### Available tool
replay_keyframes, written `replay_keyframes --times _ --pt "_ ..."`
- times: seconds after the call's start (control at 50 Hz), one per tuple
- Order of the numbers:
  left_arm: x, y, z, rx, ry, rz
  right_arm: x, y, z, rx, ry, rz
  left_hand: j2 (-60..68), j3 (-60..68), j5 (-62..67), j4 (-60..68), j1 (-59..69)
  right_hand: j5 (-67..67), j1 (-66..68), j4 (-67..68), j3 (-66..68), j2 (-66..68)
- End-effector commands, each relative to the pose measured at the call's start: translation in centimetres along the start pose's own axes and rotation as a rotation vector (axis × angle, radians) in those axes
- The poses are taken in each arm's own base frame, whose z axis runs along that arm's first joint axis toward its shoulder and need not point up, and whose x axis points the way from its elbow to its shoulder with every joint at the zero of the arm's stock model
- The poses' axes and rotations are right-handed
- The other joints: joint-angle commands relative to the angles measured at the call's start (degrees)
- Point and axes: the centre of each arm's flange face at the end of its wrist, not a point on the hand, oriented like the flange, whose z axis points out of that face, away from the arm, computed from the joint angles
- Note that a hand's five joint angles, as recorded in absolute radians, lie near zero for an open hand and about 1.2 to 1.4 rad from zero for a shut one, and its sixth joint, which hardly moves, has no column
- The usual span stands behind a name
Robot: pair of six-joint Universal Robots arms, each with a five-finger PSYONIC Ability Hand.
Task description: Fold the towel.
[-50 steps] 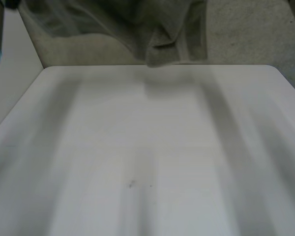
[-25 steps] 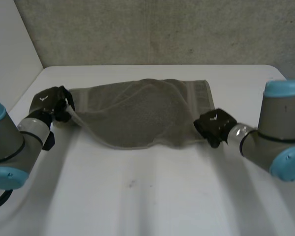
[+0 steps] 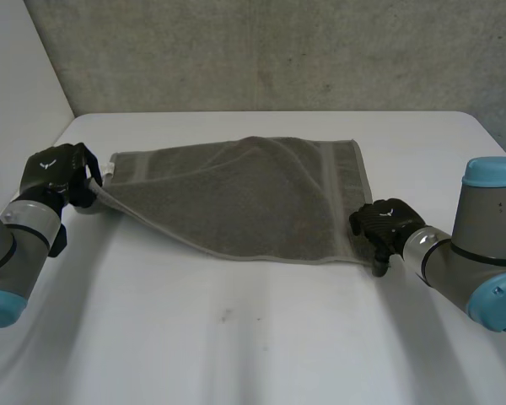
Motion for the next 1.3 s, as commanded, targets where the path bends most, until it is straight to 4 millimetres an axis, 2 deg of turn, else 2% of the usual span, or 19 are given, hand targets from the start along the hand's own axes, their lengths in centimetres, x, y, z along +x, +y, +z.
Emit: replay_keyframes --times 0.02,0.2,0.34,0.64,0.68,0.74,0.78,0.8,0.82,0.9,1.16,1.18,1.22,1.24,1.26,1.28,1.3 --pt "-0.1 0.2 0.1 -0.006 0.000 0.001 0.1 0.6 0.3 -0.019 0.004 -0.010 10.2 10.3 11.6 10.1 11.9 -1.2 -2.6 -3.3 -3.1 -3.3" --pt "-0.1 0.3 0.1 -0.009 -0.001 0.002 0.7 1.0 0.9 -0.003 0.028 -0.009 10.2 10.3 11.6 10.1 11.9 2.8 1.4 0.7 1.0 0.7" --pt "-0.1 0.4 0.1 -0.009 -0.001 0.003 0.9 1.0 1.5 0.023 0.043 -0.012 10.2 10.3 11.6 10.1 11.9 12.4 11.0 10.3 10.6 10.3" --pt "-0.1 0.4 0.0 -0.012 -0.001 0.003 1.0 1.2 2.3 0.023 0.044 -0.009 10.2 10.3 11.6 10.1 11.9 17.6 16.2 15.5 15.8 15.5" --pt "-0.1 0.4 0.1 -0.009 -0.001 0.003 1.2 1.0 2.4 0.031 0.052 -0.003 10.2 10.3 11.6 10.1 11.9 28.0 26.6 25.9 26.2 25.9" --pt "-0.1 0.3 0.1 -0.009 0.001 0.003 1.4 0.9 2.5 0.038 0.061 -0.004 10.2 10.3 11.6 10.1 11.9 34.8 33.4 32.7 32.9 32.7" --pt "-0.1 0.3 0.1 -0.009 -0.001 0.003 2.6 0.6 2.5 0.053 0.100 0.001 10.2 10.3 11.6 10.1 11.9 48.3 47.0 46.2 46.5 46.2" --pt "-0.1 0.3 0.1 -0.009 0.001 0.003 2.6 0.6 2.5 0.053 0.100 0.001 10.2 10.3 11.6 10.1 11.9 48.4 47.0 46.3 46.6 46.3" --pt "-0.1 0.3 0.1 -0.009 0.001 0.003 3.0 0.2 2.4 0.064 0.117 0.007 10.2 10.3 11.6 10.1 11.9 52.7 51.3 50.6 50.8 50.6" --pt "-0.1 0.3 0.0 -0.009 0.001 0.003 3.8 -1.3 1.6 0.111 0.154 0.024 10.2 10.3 11.6 10.1 11.9 52.7 51.3 50.6 50.9 50.6" --pt "0.1 0.4 -0.9 -0.030 0.001 0.003 4.1 -2.7 -0.2 0.116 0.152 -0.017 10.2 10.3 11.6 10.1 11.9 52.7 51.3 50.6 50.9 50.6" --pt "0.1 0.6 -1.4 -0.047 0.001 0.007 4.1 -2.7 -0.2 0.115 0.152 -0.017 10.2 10.3 11.6 10.1 11.9 52.7 51.3 50.6 50.9 50.6" --pt "0.2 0.8 -2.1 -0.068 0.002 0.011 3.8 -2.8 -2.1 0.033 0.105 -0.081 10.2 10.3 11.6 10.1 11.9 52.7 51.3 50.6 50.9 50.6" --pt "0.4 1.0 -3.0 -0.092 0.005 0.008 3.8 -2.8 -2.1 0.032 0.105 -0.081 10.2 10.3 11.6 10.1 11.9 52.7 51.3 50.6 50.9 50.6" --pt "0.4 1.0 -3.0 -0.093 0.005 0.008 4.2 -2.5 -3.1 -0.024 0.085 -0.119 10.2 10.3 11.6 10.1 11.9 52.7 51.3 50.6 50.9 50.6" --pt "0.5 1.0 -4.0 -0.121 0.005 0.007 4.8 -1.8 -4.2 -0.100 0.064 -0.152 10.2 10.3 11.6 10.1 11.9 52.7 51.3 50.6 50.9 50.6" --pt "0.7 0.9 -5.3 -0.153 0.010 0.010 4.8 -1.8 -4.2 -0.101 0.064 -0.152 10.2 10.3 11.6 10.1 11.9 52.7 51.3 50.6 50.9 50.6"
